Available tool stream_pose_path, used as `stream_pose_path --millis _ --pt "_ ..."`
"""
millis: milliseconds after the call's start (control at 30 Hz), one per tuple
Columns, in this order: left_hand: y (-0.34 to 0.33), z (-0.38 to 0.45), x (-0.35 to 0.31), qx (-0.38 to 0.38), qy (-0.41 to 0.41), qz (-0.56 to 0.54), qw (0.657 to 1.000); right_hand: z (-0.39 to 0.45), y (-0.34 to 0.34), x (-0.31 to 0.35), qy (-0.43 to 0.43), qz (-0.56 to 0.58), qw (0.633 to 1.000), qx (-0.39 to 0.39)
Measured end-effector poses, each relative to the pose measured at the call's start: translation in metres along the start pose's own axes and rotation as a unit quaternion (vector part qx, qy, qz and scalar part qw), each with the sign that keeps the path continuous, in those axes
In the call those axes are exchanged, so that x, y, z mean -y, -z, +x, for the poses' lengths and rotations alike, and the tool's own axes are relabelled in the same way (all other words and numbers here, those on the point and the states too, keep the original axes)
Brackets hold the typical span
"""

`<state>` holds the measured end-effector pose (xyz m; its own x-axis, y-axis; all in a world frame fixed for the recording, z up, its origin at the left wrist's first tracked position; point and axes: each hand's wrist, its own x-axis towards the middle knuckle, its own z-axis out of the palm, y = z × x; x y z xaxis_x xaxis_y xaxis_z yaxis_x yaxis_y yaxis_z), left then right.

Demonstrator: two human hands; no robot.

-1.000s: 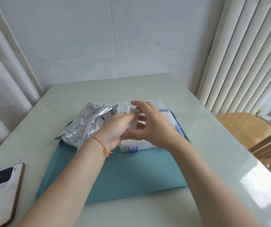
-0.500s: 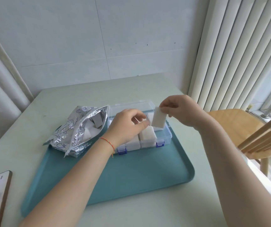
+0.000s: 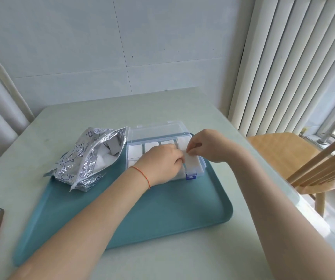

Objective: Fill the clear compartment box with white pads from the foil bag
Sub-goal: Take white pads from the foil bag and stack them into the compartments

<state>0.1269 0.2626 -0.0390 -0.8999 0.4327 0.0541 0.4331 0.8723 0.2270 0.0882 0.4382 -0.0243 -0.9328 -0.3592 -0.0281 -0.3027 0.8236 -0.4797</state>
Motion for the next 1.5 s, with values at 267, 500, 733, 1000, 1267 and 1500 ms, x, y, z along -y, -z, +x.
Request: stream_pose_path --millis 267,500,733,1000,1267,1500 --pt "0.000 -0.002 -0.007 0.015 0.008 0.030 0.999 -0.003 -0.015 0.009 0.012 -0.136 0.990 -0.043" --pt "0.002 -0.001 -0.014 0.067 0.042 0.009 0.997 0.003 -0.022 0.010 0.023 -0.259 0.962 -0.079" --pt "0.018 -0.009 -0.030 0.104 0.076 -0.021 0.991 -0.001 -0.023 0.010 0.022 -0.248 0.966 -0.066" --pt "0.013 -0.004 -0.020 0.116 0.056 -0.026 0.991 -0.007 -0.018 0.009 -0.021 -0.245 0.969 -0.019" --pt "0.036 -0.023 0.031 -0.238 0.019 -0.107 0.965 0.005 -0.013 0.048 0.045 -0.103 0.982 -0.150" --pt "0.054 -0.080 0.126 -0.232 0.312 -0.115 0.914 0.033 -0.048 0.114 0.146 0.047 0.985 -0.080"
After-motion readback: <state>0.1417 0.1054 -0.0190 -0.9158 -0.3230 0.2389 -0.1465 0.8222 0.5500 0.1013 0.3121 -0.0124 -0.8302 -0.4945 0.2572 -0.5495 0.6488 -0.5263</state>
